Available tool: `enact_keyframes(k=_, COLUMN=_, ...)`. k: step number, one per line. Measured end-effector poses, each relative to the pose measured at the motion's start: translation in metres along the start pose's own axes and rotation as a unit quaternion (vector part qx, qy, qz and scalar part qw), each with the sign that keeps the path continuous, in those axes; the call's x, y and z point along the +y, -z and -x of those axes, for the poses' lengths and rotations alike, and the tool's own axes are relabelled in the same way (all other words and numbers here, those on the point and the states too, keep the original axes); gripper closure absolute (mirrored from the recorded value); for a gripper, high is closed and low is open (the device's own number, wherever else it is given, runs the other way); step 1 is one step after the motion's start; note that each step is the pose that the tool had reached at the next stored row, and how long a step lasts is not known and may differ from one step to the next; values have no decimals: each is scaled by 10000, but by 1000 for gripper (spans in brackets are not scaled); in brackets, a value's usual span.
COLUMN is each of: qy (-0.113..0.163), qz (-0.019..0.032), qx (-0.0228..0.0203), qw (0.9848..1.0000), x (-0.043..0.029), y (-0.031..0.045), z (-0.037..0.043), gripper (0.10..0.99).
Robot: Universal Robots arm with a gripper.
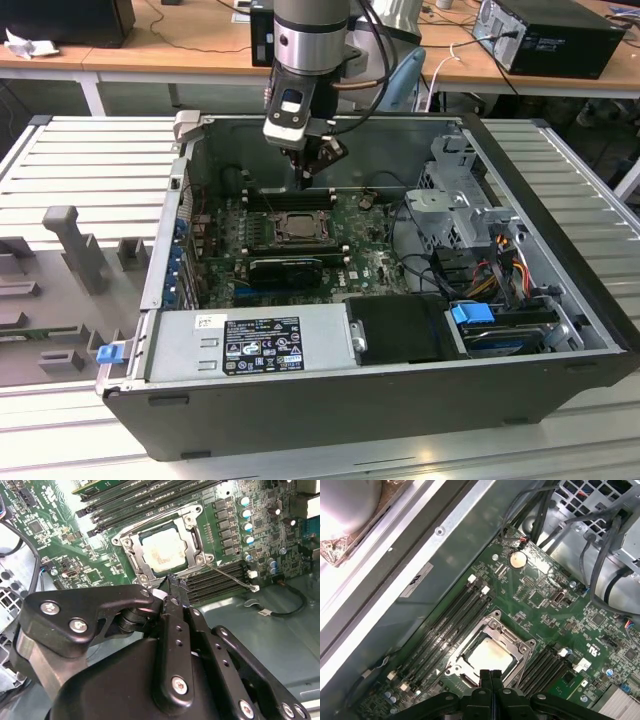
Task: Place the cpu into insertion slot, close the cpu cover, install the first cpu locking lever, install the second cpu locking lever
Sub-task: 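Install the first cpu locking lever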
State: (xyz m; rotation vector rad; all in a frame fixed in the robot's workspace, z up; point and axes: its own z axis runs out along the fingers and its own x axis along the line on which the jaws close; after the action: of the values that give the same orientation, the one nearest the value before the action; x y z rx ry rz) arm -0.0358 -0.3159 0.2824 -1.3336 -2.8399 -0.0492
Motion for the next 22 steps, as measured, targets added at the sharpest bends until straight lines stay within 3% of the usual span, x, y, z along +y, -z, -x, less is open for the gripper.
enact_keyframes(k=22, qy=673, qz=-11, qx=18, qw=9977, x=0, y=0, z=0, gripper=980)
